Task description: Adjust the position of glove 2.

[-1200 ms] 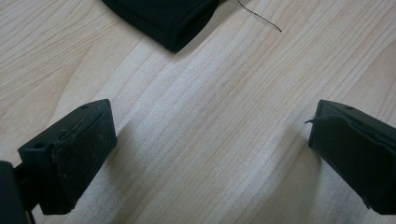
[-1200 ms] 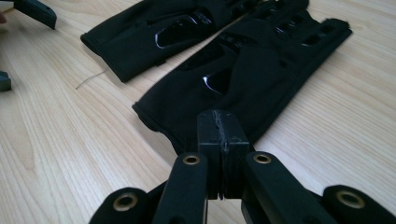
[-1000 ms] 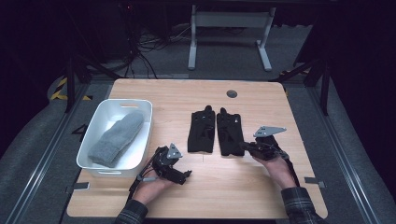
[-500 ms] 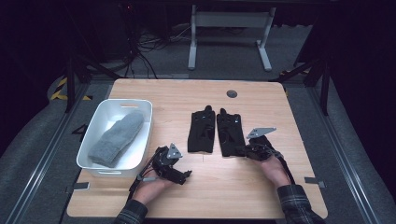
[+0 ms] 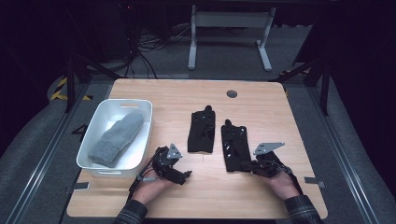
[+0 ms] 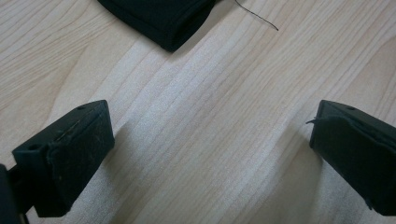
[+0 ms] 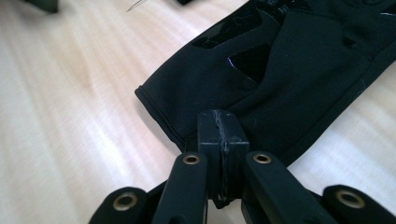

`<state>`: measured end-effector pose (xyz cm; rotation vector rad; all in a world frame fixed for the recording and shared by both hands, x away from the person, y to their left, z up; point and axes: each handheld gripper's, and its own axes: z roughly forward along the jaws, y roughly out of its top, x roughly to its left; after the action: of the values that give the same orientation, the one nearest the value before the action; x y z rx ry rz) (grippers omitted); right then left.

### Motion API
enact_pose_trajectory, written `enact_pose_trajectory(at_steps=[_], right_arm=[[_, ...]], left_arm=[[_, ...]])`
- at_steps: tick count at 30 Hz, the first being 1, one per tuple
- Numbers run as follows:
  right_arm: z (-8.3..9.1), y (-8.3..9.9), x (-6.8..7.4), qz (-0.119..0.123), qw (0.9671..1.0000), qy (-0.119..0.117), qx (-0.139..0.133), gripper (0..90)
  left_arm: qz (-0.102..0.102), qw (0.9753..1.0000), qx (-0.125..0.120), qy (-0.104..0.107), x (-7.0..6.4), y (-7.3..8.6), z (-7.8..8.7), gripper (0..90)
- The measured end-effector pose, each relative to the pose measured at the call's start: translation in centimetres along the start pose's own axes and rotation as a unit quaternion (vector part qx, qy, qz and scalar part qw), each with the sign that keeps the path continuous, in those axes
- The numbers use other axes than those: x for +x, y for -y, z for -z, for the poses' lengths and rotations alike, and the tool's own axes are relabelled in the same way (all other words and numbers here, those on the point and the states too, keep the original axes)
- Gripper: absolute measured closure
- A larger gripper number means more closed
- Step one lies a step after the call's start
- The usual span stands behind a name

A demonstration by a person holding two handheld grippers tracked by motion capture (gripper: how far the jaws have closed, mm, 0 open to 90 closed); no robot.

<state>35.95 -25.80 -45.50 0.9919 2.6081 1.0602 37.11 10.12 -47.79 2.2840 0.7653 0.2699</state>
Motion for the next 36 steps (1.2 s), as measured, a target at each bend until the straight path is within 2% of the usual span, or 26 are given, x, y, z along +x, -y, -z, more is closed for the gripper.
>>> enact_pose_trajectory(at_steps=[8,9,15,19,23,28,33,36], right_arm=[[1.3,1.6,1.4,0.004,0.9999,-0.013,0.005,90.0],[1.7,2.1,2.0,0.009,0.9997,-0.019,0.008,90.0],[2.2,3.0,3.4,0.019,0.999,-0.038,0.011,90.0],[2.5,3.0,3.7,0.029,0.9989,-0.035,0.009,90.0],[2.9,2.5,3.4,0.028,0.9993,-0.024,-0.009,90.0],[3.0,1.5,2.1,0.022,0.9995,-0.002,-0.022,90.0],[2.9,0.6,-0.2,0.003,0.9984,0.037,-0.043,89.3],[3.1,0.7,-1.6,-0.015,0.9968,0.059,-0.051,82.9]], left_arm=[[-0.001,1.0,0.0,0.001,0.0,0.0,0.0,0.1],[-0.001,1.0,0.0,0.001,0.0,0.0,0.0,0.1],[-0.001,1.0,0.0,0.001,0.0,0.0,0.0,0.1],[-0.001,1.0,0.0,0.001,0.0,0.0,0.0,0.1],[-0.001,1.0,0.0,0.001,0.0,0.0,0.0,0.1],[-0.001,1.0,0.0,0.001,0.0,0.0,0.0,0.1],[-0.002,1.0,0.0,0.001,0.0,0.0,0.0,0.1],[-0.002,1.0,0.0,0.001,0.0,0.0,0.0,0.1]])
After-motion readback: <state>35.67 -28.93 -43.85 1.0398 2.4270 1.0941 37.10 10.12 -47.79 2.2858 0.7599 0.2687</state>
